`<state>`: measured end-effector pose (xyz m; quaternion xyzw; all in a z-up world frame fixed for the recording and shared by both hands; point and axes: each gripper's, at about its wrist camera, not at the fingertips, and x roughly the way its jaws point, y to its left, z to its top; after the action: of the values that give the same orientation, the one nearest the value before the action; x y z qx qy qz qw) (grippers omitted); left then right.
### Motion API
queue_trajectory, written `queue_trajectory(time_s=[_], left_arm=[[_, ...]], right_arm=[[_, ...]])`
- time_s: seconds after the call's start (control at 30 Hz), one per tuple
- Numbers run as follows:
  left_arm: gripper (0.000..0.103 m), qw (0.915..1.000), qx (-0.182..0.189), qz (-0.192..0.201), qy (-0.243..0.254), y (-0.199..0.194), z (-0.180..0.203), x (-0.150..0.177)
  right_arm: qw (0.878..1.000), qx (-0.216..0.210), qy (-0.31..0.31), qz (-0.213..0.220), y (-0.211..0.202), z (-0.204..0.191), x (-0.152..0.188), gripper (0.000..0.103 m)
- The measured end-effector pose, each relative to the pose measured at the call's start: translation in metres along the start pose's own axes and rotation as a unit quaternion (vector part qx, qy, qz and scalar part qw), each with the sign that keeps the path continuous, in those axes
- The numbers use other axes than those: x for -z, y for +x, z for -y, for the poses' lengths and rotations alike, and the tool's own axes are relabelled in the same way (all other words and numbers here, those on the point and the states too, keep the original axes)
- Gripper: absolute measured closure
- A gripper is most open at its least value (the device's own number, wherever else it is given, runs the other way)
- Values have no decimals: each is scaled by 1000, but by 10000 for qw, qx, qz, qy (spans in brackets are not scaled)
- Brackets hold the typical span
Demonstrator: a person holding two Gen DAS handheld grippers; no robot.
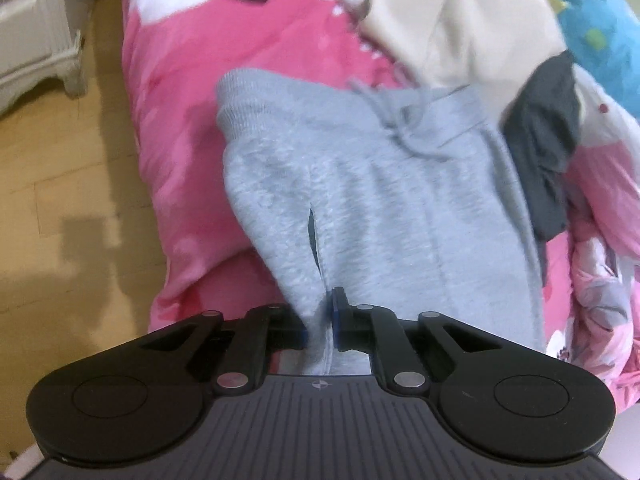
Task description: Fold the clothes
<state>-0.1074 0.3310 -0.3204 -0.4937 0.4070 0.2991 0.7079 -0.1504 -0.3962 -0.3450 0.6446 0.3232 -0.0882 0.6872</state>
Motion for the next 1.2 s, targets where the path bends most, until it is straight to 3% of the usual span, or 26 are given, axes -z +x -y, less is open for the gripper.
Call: queue_trajectory(time_s=[0.3, 0.6, 0.73, 0.97, 1.2], left_arm=[[99, 9984, 377, 391, 149, -33, 27, -3], [99, 9925, 953, 731, 216, -37, 54, -10], [99, 9902, 1166, 712, 280, -24, 71, -22], [99, 9827, 1519, 643, 838, 10, 117, -48], [99, 9822, 1440, 318, 1168, 65, 153, -75]], right_arm=[[9955, -335, -828, -300, 13, -79, -33, 99], [9859, -221, -1635, -267, 48, -140, -53, 99], [9839, -208, -1770, -156, 73, -165, -54, 99], [9798, -65, -1997, 107, 134, -208, -61, 99], [9746, 552, -2165, 143, 218, -228, -65, 99]])
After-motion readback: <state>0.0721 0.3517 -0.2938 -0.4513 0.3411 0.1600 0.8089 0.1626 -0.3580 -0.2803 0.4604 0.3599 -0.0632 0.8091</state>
